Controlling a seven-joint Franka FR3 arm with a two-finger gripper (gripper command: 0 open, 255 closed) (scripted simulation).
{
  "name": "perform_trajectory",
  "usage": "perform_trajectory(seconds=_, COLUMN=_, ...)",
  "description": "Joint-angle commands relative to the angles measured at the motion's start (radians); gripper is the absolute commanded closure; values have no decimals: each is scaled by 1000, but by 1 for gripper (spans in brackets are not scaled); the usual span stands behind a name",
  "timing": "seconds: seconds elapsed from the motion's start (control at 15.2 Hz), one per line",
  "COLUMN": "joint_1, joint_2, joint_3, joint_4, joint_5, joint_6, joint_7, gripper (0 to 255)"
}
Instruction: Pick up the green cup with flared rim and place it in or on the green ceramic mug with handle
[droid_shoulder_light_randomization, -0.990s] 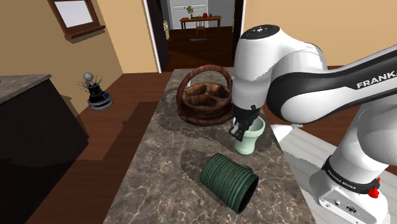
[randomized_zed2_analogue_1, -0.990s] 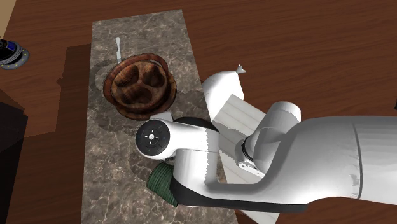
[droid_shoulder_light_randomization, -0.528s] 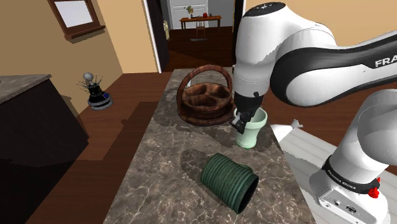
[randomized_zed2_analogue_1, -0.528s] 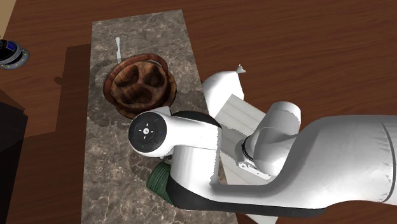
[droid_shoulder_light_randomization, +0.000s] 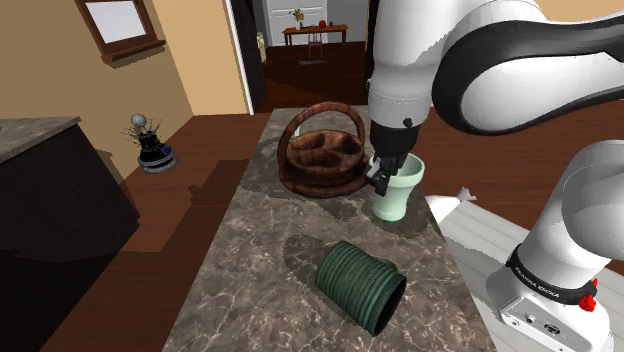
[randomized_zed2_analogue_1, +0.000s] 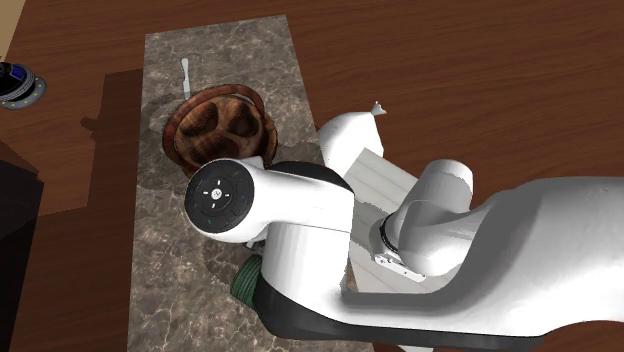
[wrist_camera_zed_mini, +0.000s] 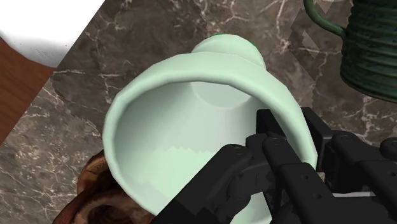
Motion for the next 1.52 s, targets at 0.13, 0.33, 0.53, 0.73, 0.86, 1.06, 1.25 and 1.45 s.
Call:
perform_trajectory(seconds=0.13, joint_1=-4, joint_2=-10, joint_3=-16, joint_4=50, joint_5=-11, joint_6=-59, joint_7=-6, gripper=255)
perform_trajectory(seconds=0.33, joint_1=-7, joint_2=-15, joint_3=-27, joint_4=86, joint_5=-18, joint_6=-100, joint_7=-10, gripper=255)
perform_trajectory(seconds=0.53, joint_1=-11, joint_2=-18, joint_3=-38, joint_4=123, joint_5=-25, joint_6=-140, joint_7=-14, gripper=255)
perform_trajectory(seconds=0.73, joint_1=-15, joint_2=-18, joint_3=-47, joint_4=162, joint_5=-33, joint_6=-179, joint_7=-18, gripper=255)
perform_trajectory(seconds=0.86, joint_1=-17, joint_2=-17, joint_3=-53, joint_4=189, joint_5=-37, joint_6=-205, joint_7=-20, gripper=255)
perform_trajectory(seconds=1.06, joint_1=-21, joint_2=-14, joint_3=-61, joint_4=231, joint_5=-44, joint_6=-243, joint_7=-23, gripper=255)
perform_trajectory(seconds=1.25, joint_1=-18, joint_2=-4, joint_3=-44, joint_4=268, joint_5=-38, joint_6=-270, joint_7=-1, gripper=255)
perform_trajectory(seconds=1.45, joint_1=-9, joint_2=25, joint_3=18, joint_4=335, joint_5=-12, joint_6=-304, joint_7=70, gripper=255)
